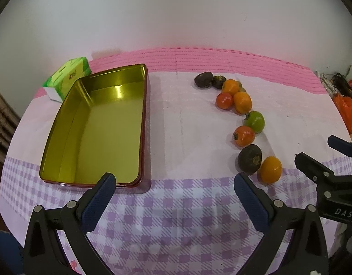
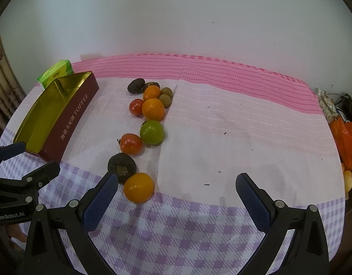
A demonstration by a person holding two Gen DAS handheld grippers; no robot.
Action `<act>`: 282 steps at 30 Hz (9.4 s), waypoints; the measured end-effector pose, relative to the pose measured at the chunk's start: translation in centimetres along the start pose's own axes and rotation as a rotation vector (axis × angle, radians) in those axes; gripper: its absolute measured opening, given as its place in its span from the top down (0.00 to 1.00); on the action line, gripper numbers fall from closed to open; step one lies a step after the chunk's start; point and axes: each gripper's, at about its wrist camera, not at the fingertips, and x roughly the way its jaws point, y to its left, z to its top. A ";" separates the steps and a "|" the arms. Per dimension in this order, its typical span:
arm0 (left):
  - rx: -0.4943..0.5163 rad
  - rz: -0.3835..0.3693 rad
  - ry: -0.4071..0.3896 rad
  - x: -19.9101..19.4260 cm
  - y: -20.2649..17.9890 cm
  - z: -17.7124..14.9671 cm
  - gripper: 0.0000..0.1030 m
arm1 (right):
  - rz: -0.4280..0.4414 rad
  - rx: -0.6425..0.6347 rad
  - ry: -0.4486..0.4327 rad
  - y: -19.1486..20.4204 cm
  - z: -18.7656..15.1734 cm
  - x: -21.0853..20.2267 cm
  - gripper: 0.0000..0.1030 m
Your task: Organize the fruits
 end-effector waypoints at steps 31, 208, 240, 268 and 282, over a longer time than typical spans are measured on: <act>-0.045 0.032 0.044 0.4 0.9 -0.3 0.01 | -0.009 -0.051 -0.003 1.7 -0.3 0.1 0.01; -0.182 0.046 0.120 6.9 13.8 1.5 0.65 | -0.061 0.056 -0.067 -8.5 1.7 10.0 0.45; -0.126 0.058 0.122 7.1 13.7 1.2 0.45 | -0.122 0.039 -0.036 -7.7 1.3 9.1 0.67; -0.093 0.066 -0.112 -0.5 16.3 -0.3 0.01 | 0.216 -0.160 -0.114 9.9 6.3 3.2 0.67; -0.282 0.209 -0.088 -1.0 22.7 -2.1 0.01 | 0.303 -0.355 -0.019 23.6 7.6 6.8 0.67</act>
